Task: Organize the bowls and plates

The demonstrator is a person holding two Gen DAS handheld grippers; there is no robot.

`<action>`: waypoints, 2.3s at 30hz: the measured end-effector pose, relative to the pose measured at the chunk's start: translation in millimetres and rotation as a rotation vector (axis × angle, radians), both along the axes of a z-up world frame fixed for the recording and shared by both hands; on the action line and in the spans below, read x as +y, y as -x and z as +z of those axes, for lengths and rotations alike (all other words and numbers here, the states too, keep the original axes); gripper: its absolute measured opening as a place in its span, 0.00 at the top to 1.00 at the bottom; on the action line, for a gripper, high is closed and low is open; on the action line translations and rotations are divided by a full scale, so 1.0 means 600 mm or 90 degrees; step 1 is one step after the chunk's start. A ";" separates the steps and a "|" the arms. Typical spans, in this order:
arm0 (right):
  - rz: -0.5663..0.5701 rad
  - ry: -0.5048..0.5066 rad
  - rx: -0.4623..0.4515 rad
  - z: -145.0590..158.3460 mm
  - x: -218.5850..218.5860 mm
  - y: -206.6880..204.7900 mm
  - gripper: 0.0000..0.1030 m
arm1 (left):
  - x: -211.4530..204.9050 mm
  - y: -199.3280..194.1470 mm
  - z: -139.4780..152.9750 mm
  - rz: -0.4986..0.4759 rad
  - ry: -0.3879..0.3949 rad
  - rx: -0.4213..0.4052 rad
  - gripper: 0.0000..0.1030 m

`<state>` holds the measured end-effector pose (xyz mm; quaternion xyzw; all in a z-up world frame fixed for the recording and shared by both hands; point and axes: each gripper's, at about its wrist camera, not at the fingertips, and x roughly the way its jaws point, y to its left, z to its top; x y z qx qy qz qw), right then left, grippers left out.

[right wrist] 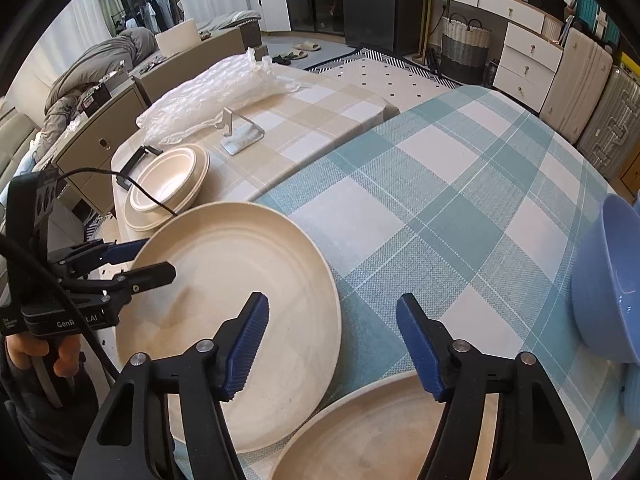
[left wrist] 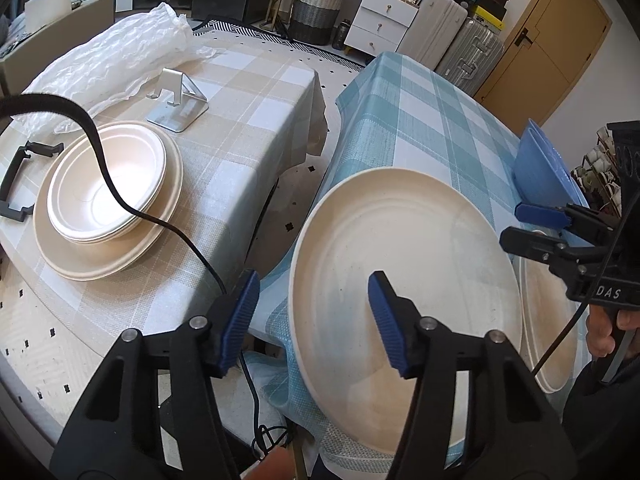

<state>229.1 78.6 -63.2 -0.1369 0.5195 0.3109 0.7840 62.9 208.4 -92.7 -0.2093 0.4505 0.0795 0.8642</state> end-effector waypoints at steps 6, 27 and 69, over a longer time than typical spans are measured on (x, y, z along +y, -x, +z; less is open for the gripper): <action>0.006 0.021 0.019 -0.025 0.003 0.002 0.42 | -0.004 -0.002 -0.002 -0.005 -0.007 0.002 0.65; 0.012 0.056 0.037 -0.060 0.014 0.008 0.81 | -0.011 -0.007 -0.012 -0.001 -0.029 0.001 0.81; -0.057 0.000 -0.049 0.069 -0.049 0.060 0.84 | -0.075 0.029 0.131 -0.026 -0.084 -0.090 0.81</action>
